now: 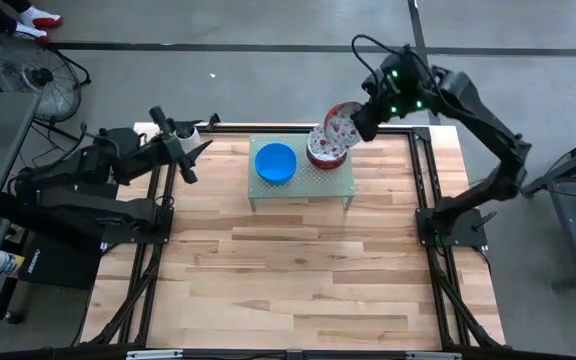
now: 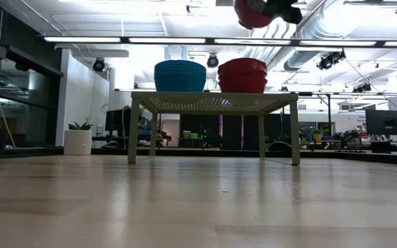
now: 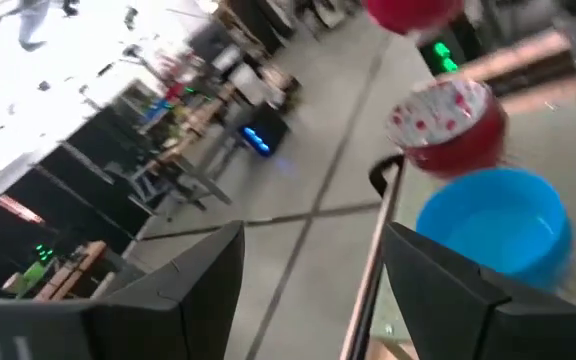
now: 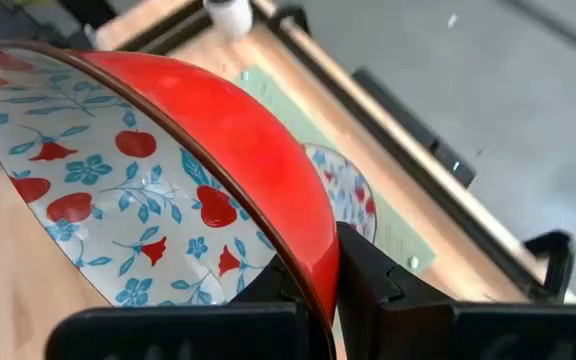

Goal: Pick & Place Mini bowls
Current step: Stack the red bowl on top of the red bowls on the shelf

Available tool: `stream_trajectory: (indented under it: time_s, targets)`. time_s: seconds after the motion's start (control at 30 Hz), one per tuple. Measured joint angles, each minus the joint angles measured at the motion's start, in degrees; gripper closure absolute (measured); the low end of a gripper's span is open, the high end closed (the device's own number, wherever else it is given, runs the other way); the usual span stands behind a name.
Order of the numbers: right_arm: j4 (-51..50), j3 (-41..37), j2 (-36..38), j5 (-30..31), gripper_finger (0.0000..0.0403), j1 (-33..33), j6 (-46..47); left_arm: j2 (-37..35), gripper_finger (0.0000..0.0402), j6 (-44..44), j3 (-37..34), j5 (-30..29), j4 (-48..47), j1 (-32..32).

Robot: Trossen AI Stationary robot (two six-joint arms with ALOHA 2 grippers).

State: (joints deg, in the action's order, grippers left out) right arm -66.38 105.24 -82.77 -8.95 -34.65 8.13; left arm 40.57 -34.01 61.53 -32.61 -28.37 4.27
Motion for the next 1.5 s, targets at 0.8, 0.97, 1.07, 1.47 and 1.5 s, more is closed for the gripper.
stream_trajectory:
  time_s: [0.8,0.97,1.07,1.47,1.5]
  targets:
    - [-21.0,15.8,-23.1,-12.8,0.0392,-6.6,-2.3,-40.3,0.0170,15.4,-38.4,3.8,18.9,-0.2]
    - [-20.9,15.8,-24.6,-13.4,0.0392,-7.0,-0.8,-39.5,0.0170,16.8,-41.2,6.5,22.4,-0.2]
    - [-20.9,15.8,-24.8,-13.5,0.0392,-7.1,-0.7,-39.8,0.0170,18.0,-42.8,8.0,25.2,-0.2]
    - [-20.8,15.8,-25.0,-9.5,0.0392,-7.1,-0.4,-40.2,0.0170,27.2,-47.1,15.2,25.3,-0.2]
    - [-20.8,15.8,-25.0,-9.5,0.0392,-7.1,-0.4,-40.2,0.0170,28.2,-47.8,15.2,25.4,-0.2]
